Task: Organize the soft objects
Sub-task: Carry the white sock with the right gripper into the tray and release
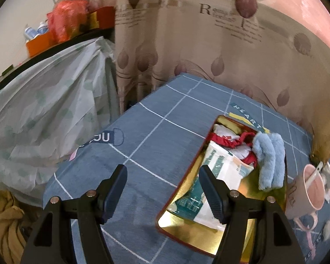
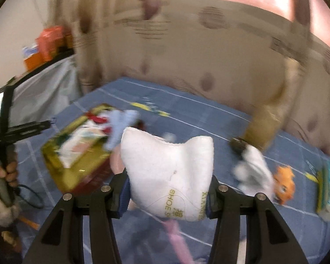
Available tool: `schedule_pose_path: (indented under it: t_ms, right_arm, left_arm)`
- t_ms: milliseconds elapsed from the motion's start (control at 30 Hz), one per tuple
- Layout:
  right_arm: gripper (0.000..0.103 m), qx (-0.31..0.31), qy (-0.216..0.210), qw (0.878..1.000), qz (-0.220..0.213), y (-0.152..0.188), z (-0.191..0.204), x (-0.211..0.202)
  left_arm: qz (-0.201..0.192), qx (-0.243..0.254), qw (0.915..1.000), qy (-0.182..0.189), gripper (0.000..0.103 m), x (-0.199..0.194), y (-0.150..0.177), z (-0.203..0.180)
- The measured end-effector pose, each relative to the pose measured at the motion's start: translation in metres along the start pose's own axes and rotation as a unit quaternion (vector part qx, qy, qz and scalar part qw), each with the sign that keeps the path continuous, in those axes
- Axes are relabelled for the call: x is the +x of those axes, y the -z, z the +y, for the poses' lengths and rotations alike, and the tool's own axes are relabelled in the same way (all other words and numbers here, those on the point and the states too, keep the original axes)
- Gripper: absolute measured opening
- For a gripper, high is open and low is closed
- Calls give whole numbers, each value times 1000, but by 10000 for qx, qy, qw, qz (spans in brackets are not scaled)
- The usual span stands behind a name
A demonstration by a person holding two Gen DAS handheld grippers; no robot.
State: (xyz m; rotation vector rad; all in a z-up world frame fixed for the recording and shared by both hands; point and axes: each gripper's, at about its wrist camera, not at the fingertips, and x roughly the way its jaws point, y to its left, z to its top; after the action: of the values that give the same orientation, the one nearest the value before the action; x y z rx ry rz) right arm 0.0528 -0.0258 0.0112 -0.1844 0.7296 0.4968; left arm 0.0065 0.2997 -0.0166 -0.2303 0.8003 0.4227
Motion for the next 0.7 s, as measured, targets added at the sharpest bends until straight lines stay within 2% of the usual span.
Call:
schedule_pose_path:
  t_ms: [267, 500, 700]
  right_arm:
    - [48, -540, -669, 9962, 151, -16, 79, 38]
    - [48, -807, -828, 9917, 570, -18, 119, 94]
    - [48, -907, -794, 9898, 756, -19, 133, 125]
  left_arm:
    - [-4, -171, 9998, -37, 69, 1, -2, 10]
    - [-25, -187, 9998, -56, 69, 1, -3, 11]
    - [-42, -228, 9997, -74, 69, 2, -4, 14]
